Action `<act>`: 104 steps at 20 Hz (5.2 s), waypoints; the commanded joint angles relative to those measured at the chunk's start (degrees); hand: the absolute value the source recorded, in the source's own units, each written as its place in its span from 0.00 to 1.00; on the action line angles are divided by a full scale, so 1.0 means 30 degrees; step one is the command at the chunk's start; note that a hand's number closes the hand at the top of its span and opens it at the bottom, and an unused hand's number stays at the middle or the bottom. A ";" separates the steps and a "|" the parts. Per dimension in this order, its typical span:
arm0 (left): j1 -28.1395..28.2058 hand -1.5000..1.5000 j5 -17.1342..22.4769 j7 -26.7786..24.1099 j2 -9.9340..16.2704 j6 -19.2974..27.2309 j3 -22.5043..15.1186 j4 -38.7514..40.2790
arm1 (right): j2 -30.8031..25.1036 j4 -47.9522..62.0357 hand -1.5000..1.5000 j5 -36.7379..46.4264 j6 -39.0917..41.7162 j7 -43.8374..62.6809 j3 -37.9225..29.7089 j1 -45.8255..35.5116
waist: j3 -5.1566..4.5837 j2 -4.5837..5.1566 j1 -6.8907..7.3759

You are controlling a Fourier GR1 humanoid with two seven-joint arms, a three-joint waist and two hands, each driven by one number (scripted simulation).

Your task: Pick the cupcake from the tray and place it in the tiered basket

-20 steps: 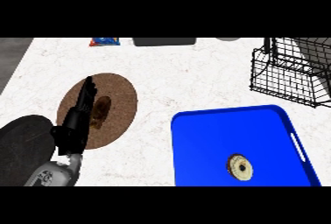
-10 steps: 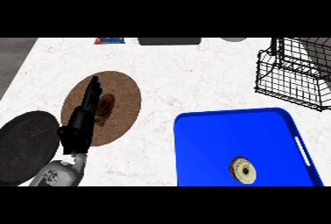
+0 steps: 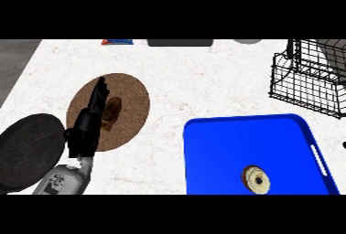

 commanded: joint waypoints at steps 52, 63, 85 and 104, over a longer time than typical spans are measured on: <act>0.0928 0.50 -0.2999 0.0537 -0.2851 -0.3106 0.2995 -0.0556 | 0.3182 0.6389 0.00 1.8300 -0.3037 -0.8383 0.6578 0.0108 | 0.0020 -0.0010 -0.0014; 0.0254 0.50 -0.3899 0.1079 -0.3761 -0.3448 0.3435 -0.0073 | 0.5742 0.6262 0.00 2.0312 -0.1835 -0.6088 0.9446 -0.0724 | 0.0015 -0.0004 -0.0019; 0.1410 0.50 -0.4408 0.0130 -0.3676 -0.5031 0.4950 -0.1142 | 0.6395 1.1286 0.00 2.2272 -0.4841 -0.8907 0.9415 -0.1369 | 0.0018 -0.0012 0.0005; 0.1171 0.50 -0.4788 0.1944 -0.4188 -0.5417 0.4841 -0.2211 | 0.7503 1.3880 1.00 2.4760 -1.1082 -1.0385 0.9933 -0.2479 | 0.0024 -0.0017 0.0099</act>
